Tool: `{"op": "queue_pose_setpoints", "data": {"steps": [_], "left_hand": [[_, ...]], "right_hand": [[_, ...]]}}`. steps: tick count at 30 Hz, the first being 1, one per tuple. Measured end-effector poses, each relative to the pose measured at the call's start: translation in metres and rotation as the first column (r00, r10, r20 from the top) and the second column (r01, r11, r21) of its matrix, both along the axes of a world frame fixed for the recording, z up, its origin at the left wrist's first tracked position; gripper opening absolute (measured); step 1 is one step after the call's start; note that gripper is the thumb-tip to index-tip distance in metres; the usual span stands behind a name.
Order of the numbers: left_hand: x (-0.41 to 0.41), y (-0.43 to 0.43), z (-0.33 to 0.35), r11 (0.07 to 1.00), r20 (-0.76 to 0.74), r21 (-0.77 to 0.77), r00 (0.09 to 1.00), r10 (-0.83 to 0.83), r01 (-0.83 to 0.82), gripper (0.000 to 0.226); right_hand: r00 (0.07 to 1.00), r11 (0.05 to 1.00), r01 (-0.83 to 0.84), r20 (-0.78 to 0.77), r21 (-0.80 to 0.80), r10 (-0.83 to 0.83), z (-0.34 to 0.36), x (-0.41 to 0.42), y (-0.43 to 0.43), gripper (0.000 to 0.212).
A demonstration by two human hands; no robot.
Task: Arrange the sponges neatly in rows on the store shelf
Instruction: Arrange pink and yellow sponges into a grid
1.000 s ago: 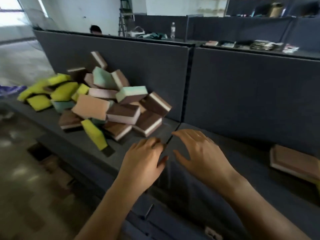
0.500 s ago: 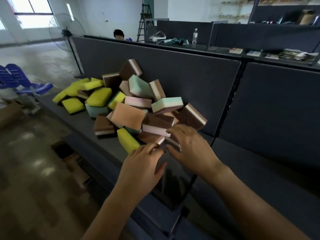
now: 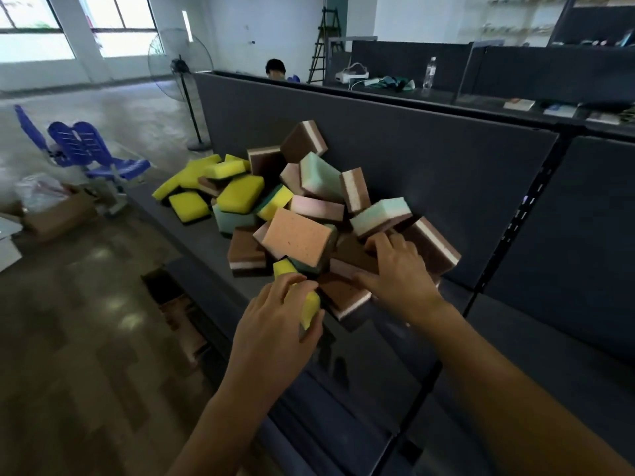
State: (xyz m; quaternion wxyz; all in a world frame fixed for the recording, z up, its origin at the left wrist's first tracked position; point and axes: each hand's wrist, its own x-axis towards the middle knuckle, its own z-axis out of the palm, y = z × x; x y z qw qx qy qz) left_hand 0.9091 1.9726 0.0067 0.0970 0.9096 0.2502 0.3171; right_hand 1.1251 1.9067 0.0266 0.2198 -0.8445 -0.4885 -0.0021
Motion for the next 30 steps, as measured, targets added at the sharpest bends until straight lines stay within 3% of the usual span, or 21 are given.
{"op": "queue_pose_setpoints", "data": {"steps": [3,7,13,19,22,30], "left_hand": [[0.004,0.008,-0.003,0.991,-0.014,-0.065,0.994,0.112,-0.113,0.067],[0.018,0.015,-0.015,0.948,-0.192,-0.255,0.971,0.145,-0.192,0.101],[0.027,0.005,-0.030,0.946,-0.108,-0.312,0.993,0.050,-0.082,0.076],[0.012,-0.030,0.000,0.958,-0.052,-0.278,0.997,0.053,-0.065,0.085],[0.021,-0.061,0.017,0.986,-0.024,-0.156,0.998,-0.061,0.057,0.092],[0.091,-0.162,0.023,0.902,-0.195,-0.132,0.881,-0.431,0.411,0.101]], "right_hand": [[1.000,0.998,-0.026,-0.002,0.049,0.026,0.009,-0.009,-0.022,0.056],[0.998,0.994,-0.068,0.021,0.084,0.066,0.011,-0.028,-0.050,0.054],[0.999,0.996,-0.051,0.014,0.078,0.050,0.003,-0.037,-0.069,0.056],[1.000,0.984,0.021,0.012,0.178,-0.023,0.005,-0.037,-0.109,0.055],[0.994,0.966,0.093,0.029,0.240,-0.103,0.007,-0.036,-0.145,0.053],[0.892,0.853,0.428,0.012,0.298,-0.452,0.007,-0.017,-0.285,0.050]]}}
